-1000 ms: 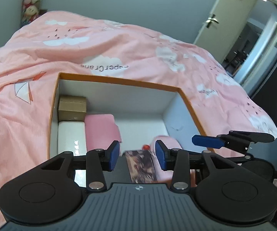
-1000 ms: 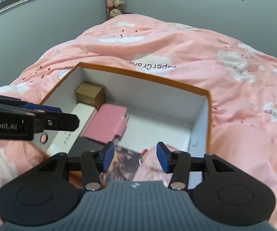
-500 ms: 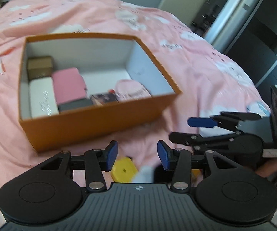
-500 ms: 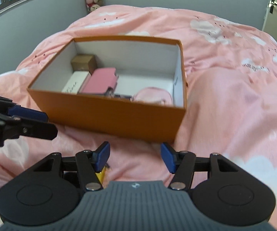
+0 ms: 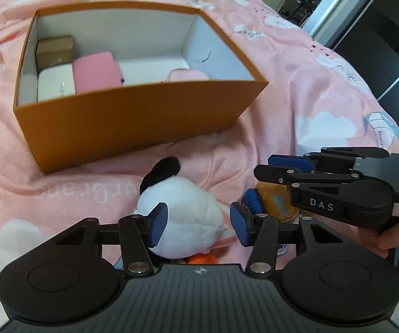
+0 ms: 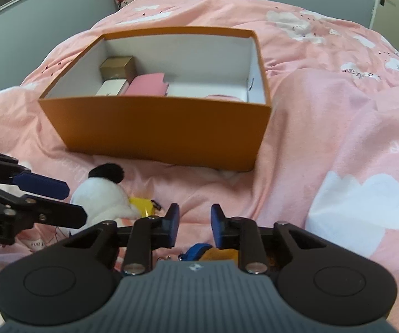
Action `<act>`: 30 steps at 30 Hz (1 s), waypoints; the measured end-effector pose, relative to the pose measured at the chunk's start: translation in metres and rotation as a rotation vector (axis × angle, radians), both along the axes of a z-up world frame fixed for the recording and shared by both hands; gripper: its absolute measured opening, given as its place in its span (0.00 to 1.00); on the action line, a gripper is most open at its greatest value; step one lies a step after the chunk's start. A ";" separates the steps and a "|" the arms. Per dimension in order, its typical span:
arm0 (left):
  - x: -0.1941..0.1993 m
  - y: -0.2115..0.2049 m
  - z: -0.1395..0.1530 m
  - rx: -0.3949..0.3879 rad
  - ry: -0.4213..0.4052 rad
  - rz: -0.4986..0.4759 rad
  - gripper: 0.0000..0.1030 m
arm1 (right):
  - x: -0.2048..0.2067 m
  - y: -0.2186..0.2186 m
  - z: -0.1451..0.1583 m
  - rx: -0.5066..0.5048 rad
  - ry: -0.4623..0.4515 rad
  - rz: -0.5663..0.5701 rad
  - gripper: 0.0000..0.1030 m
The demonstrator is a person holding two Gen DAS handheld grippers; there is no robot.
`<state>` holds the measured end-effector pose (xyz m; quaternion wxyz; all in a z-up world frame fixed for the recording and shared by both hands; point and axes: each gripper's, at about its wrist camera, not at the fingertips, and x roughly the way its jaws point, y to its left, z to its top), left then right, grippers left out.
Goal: Organize objects
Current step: 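Grasp the white panda plush with the left tool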
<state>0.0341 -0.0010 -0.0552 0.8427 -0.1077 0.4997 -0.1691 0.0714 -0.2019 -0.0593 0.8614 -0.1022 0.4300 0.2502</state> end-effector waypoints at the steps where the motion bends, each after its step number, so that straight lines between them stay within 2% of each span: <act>1: 0.000 0.002 -0.003 -0.004 0.007 0.007 0.57 | 0.000 0.001 -0.001 -0.004 0.003 0.004 0.23; 11: 0.004 0.020 -0.019 -0.027 0.047 0.144 0.57 | -0.004 0.019 -0.020 -0.060 0.045 0.088 0.23; 14: 0.004 0.024 -0.019 -0.043 0.047 0.163 0.54 | -0.003 0.021 -0.023 -0.071 0.039 0.094 0.23; 16: 0.005 0.027 -0.019 -0.051 0.050 0.177 0.49 | -0.002 0.022 -0.022 -0.075 0.031 0.092 0.22; 24: 0.008 0.040 -0.021 -0.154 0.078 0.215 0.48 | 0.002 0.027 -0.016 -0.067 -0.005 0.097 0.20; 27: 0.009 0.044 -0.027 -0.163 0.126 0.247 0.49 | 0.003 0.030 -0.018 -0.071 0.004 0.114 0.20; 30: 0.007 0.042 -0.021 -0.154 0.104 0.238 0.49 | 0.003 0.031 -0.020 -0.074 0.013 0.122 0.20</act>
